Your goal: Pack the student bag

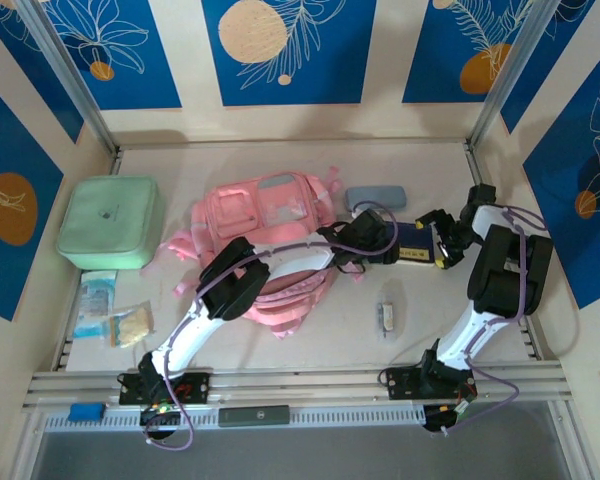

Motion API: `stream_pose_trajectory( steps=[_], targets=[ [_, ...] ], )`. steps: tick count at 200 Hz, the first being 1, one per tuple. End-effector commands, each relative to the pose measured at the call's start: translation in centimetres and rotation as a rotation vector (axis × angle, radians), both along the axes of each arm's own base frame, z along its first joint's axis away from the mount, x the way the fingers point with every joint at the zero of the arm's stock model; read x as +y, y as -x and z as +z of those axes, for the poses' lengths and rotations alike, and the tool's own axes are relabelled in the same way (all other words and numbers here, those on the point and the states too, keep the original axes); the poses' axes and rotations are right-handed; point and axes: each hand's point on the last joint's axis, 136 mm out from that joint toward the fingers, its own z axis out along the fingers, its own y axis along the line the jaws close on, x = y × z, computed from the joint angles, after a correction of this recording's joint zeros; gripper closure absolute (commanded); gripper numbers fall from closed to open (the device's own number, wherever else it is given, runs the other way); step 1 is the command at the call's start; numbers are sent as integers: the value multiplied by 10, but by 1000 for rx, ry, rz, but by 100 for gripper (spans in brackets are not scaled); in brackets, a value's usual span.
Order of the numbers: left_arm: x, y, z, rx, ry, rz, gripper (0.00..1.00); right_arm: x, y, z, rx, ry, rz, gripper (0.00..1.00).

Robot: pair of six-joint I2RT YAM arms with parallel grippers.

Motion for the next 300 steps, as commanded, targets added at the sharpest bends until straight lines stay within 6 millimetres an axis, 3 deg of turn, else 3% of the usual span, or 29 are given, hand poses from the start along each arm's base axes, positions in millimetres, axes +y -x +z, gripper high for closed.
stream_pose_trajectory(
  steps=[1,26,45,70,89,107,130,146,167,203,231,277,300],
  targets=[
    [-16,36,4,46,47,-55,16,2,-14,3,-3,13,30,1],
    [-34,71,12,35,81,-137,16,10,-31,8,-15,28,126,1],
    [-50,95,25,46,120,-203,16,0,-40,13,13,100,133,1],
    [-56,122,38,26,122,-249,15,-7,-55,30,-54,127,119,1],
    [-49,131,42,21,105,-285,15,-2,-53,40,-55,148,127,0],
    [-22,119,54,-62,37,-258,14,2,-38,46,-49,183,132,1],
    [7,95,76,-158,33,-192,13,-2,-8,46,-27,93,23,0],
    [20,74,78,-143,39,-154,12,-4,17,45,-1,85,-30,0],
    [32,43,70,-133,10,-111,12,12,37,46,-39,62,-9,0],
    [22,4,52,-78,67,-102,14,38,55,40,-56,-58,10,0],
    [19,-19,38,-73,43,-75,14,44,64,37,-47,4,46,0],
    [10,-30,10,-48,-15,-93,14,52,65,26,-35,5,70,0],
    [5,-22,6,-20,-7,-118,16,50,62,20,-31,6,63,0]
  ],
)
